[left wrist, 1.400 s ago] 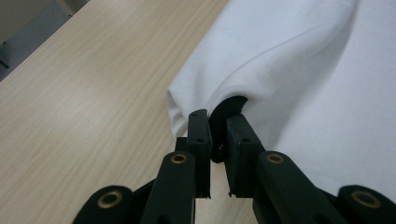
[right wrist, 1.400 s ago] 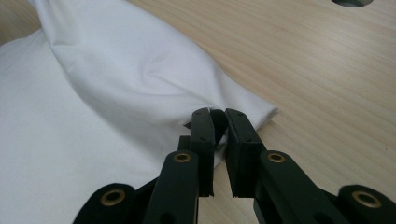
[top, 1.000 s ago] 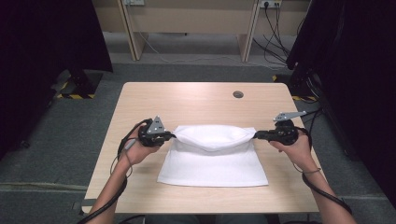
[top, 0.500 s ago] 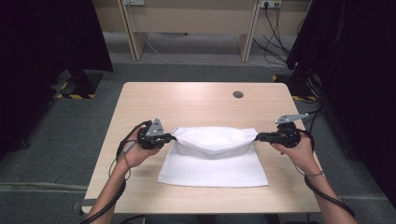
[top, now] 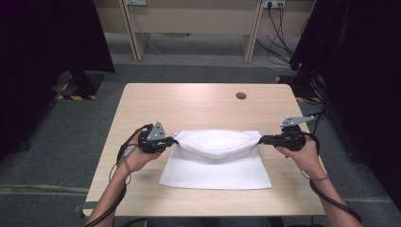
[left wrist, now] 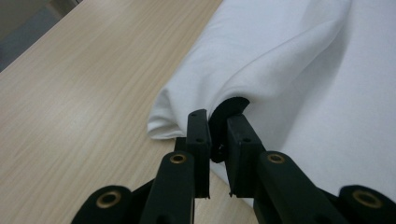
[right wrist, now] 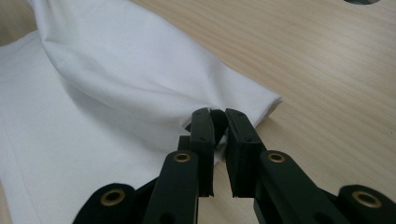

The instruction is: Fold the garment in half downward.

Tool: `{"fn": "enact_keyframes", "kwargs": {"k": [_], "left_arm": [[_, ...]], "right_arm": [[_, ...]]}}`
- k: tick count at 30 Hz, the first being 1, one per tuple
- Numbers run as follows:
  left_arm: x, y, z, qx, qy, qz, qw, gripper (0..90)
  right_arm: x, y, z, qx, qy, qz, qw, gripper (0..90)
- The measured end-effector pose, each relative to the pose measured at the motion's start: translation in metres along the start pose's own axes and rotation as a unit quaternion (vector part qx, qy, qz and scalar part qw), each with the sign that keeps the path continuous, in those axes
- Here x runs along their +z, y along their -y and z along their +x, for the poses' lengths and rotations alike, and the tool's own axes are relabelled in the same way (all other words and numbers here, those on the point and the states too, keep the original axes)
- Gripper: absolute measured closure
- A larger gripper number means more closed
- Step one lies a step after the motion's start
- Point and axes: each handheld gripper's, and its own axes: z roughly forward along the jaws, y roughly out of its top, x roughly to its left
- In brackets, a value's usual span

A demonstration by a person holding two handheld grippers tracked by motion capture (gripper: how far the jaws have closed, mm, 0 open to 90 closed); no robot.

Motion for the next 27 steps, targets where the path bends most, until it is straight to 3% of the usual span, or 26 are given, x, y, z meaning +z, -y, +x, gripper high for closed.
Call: {"fn": "enact_keyframes", "kwargs": {"k": [11, 27], "left_arm": [[-0.004, 0.000, -0.007, 0.013, -0.002, 0.016, 0.9998, 80.3], [-0.010, 0.002, -0.015, 0.016, -0.001, 0.012, 0.9998, 80.2]], "right_arm": [[-0.004, 0.003, 0.008, -0.014, -0.001, 0.006, 0.9999, 82.8], [-0.009, 0.011, 0.021, -0.031, -0.005, 0.009, 0.9995, 82.9]]}}
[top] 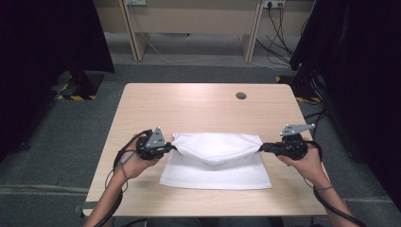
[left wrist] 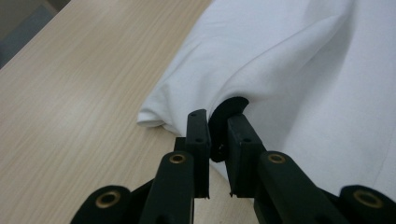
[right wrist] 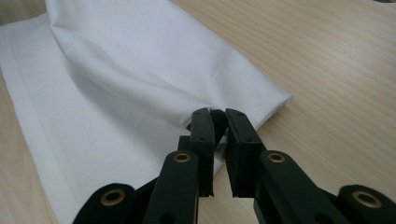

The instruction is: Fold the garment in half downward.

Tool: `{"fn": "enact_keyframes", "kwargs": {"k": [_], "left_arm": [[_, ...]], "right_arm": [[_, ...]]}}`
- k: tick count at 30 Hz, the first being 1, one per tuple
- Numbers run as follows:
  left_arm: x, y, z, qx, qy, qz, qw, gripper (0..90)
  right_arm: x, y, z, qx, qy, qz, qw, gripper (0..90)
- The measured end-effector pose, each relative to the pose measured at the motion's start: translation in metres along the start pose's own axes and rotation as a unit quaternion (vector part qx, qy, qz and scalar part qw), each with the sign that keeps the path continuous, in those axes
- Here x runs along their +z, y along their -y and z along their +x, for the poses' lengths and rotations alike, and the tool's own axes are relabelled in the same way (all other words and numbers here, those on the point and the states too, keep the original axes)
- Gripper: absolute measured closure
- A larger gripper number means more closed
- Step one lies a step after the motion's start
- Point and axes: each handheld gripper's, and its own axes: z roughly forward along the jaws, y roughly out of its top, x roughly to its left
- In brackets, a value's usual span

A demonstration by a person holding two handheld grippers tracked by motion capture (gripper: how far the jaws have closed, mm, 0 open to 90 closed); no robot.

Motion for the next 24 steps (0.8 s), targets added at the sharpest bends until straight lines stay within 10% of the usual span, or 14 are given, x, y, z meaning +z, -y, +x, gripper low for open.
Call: {"fn": "enact_keyframes", "kwargs": {"k": [24], "left_arm": [[-0.007, 0.013, -0.013, -0.001, 0.004, 0.001, 1.0000, 80.1]], "right_arm": [[-0.006, 0.007, 0.016, -0.018, -0.005, 0.004, 0.9998, 82.8]]}}
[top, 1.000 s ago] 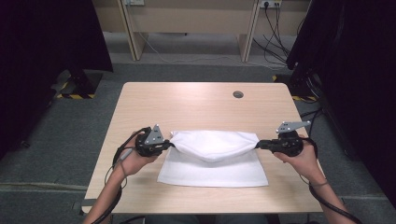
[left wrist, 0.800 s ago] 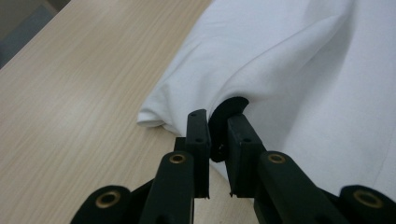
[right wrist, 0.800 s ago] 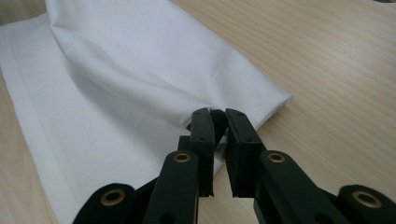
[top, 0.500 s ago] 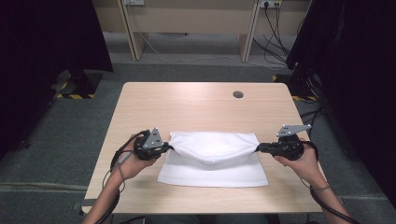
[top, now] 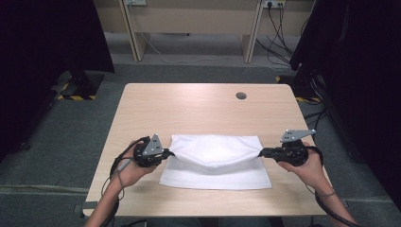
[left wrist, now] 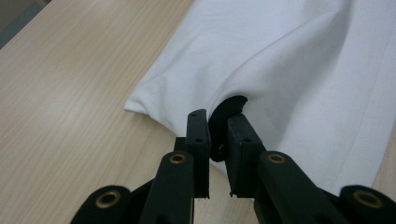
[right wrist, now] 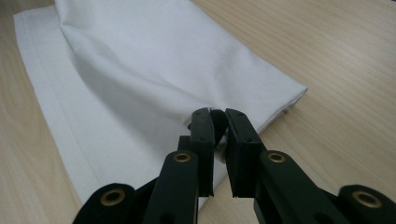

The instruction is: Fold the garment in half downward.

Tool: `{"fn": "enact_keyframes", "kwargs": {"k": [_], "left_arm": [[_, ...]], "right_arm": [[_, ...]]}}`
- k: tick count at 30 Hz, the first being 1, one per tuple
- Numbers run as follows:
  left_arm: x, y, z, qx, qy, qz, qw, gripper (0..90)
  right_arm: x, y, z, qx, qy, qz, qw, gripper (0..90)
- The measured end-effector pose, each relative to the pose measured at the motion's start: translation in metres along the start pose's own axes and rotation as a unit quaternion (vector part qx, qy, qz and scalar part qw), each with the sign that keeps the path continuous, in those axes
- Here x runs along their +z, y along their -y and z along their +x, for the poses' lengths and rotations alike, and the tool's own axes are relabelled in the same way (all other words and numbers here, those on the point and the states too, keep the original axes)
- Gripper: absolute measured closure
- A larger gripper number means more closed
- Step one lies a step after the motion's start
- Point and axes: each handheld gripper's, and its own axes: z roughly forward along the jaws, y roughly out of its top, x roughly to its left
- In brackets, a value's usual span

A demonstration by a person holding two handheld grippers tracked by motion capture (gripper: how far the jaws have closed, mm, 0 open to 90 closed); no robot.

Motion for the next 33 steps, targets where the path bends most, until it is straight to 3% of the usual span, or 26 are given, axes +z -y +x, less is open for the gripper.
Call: {"fn": "enact_keyframes", "kwargs": {"k": [33], "left_arm": [[-0.015, 0.005, -0.013, 0.005, -0.005, -0.010, 0.9999, 80.0]], "right_arm": [[-0.012, 0.012, 0.016, -0.014, -0.004, -0.004, 0.9999, 82.8]]}}
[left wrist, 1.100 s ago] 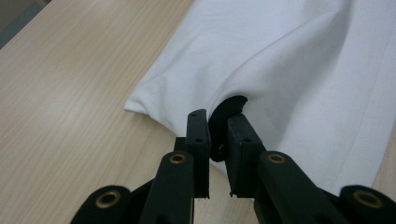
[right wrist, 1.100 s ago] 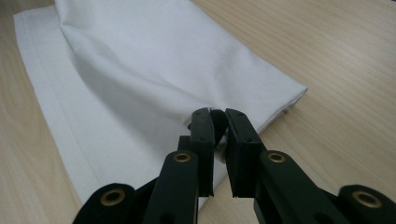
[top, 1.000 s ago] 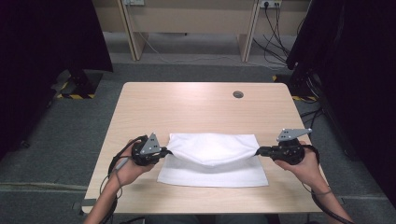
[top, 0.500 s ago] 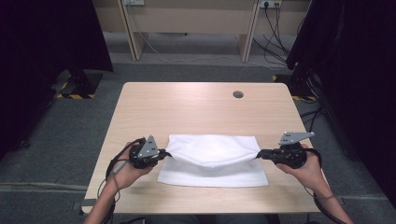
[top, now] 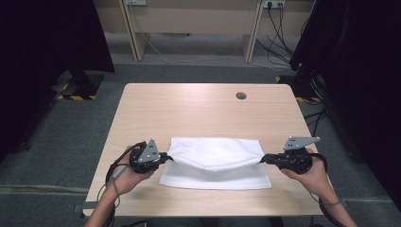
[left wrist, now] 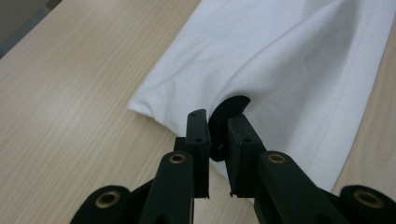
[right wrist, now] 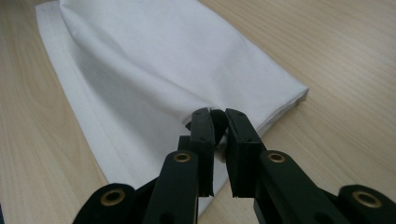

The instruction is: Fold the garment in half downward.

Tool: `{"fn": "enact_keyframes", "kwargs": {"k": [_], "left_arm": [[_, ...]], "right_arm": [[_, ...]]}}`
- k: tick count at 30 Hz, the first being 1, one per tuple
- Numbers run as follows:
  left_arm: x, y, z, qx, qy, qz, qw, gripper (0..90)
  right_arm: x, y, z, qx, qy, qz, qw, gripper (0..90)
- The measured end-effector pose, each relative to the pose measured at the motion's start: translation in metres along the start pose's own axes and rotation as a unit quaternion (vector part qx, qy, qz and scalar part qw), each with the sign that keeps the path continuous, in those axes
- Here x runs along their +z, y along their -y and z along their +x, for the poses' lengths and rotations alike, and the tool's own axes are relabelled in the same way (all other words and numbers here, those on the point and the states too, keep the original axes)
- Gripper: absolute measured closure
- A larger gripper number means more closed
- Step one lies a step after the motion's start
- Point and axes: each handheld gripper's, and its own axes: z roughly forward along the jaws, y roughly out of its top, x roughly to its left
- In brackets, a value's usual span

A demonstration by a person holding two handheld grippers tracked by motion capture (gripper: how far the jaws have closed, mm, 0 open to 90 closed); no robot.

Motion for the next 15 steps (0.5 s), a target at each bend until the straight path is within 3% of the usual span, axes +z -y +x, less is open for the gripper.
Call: {"fn": "enact_keyframes", "kwargs": {"k": [15], "left_arm": [[-0.010, -0.005, -0.012, 0.017, -0.003, -0.004, 0.9998, 79.8]], "right_arm": [[-0.010, 0.003, 0.010, -0.015, -0.002, -0.003, 0.9999, 82.8]]}}
